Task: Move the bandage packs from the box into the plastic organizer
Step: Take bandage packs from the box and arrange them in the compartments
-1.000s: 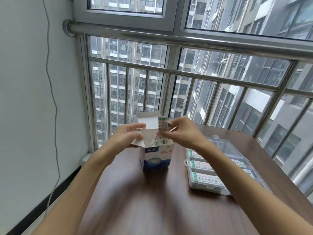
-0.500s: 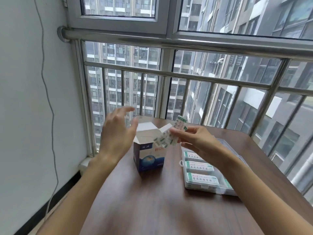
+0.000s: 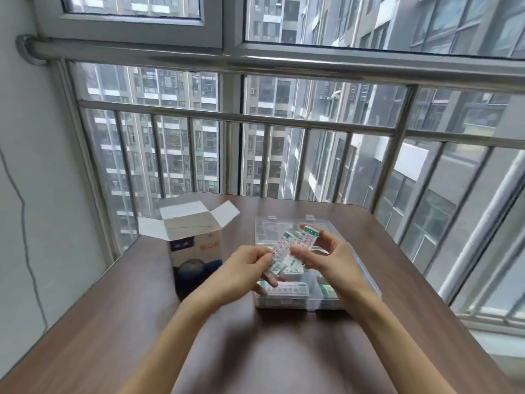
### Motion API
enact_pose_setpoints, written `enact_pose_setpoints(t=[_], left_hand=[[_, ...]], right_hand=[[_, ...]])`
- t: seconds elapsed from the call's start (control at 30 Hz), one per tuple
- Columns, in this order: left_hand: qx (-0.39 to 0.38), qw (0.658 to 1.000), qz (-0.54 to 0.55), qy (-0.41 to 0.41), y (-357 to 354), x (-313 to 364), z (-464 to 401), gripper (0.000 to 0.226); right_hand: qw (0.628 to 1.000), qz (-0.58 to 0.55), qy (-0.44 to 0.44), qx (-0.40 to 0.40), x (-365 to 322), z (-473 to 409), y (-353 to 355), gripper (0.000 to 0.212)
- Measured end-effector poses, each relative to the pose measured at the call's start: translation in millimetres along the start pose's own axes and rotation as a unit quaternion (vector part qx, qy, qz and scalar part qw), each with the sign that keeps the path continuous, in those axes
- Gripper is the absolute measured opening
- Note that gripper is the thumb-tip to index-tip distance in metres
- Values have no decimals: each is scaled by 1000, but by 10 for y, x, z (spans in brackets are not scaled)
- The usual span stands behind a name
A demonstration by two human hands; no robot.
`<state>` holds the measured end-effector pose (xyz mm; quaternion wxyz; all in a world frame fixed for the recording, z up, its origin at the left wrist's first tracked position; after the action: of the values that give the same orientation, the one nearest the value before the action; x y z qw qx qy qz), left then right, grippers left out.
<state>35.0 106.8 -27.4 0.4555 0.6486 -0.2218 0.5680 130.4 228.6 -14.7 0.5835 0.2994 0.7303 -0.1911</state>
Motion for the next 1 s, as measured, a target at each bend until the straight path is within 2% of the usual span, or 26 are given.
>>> enact_pose_setpoints(t=[0.17, 0.3, 0.37, 0.53, 0.67, 0.8, 0.9, 1.0], left_hand=[[96, 994, 6, -51, 17, -27, 21, 23], [131, 987, -1, -99, -19, 22, 106, 20], [124, 986, 28, -108, -57, 29, 141, 19], [76, 985, 114, -101, -101, 64, 190, 22], [39, 987, 145, -66, -152, 84, 193, 25], [18, 991, 107, -76, -182, 59, 197, 23], [34, 995, 57, -81, -180, 6, 173, 23], [46, 995, 53, -67, -167, -9, 137, 19]], right_hand=[[998, -52, -7, 46, 51, -5, 224, 35], [994, -104, -22, 18, 53, 45, 146, 44], [997, -79, -6, 15, 50, 68, 74, 49], [999, -5, 32, 16, 10, 95, 7, 23], [1000, -6, 26, -11, 12, 120, -75, 17], [999, -27, 25, -41, -14, 162, -111, 14], [995, -50, 22, -86, -17, 183, -106, 15], [994, -4, 60, -91, -27, 161, -90, 15]])
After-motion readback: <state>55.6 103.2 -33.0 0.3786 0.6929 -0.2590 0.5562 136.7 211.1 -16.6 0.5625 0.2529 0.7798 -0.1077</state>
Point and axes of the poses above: each hand's wrist, its own z-axis away from the middle knuckle, its own y-axis out of the back of the hand, x = y × z, the point moved 5 cm from there along -z, towards the middle knuckle, and after that the axes turned 4 degrees about y, right-handed, at the moved point
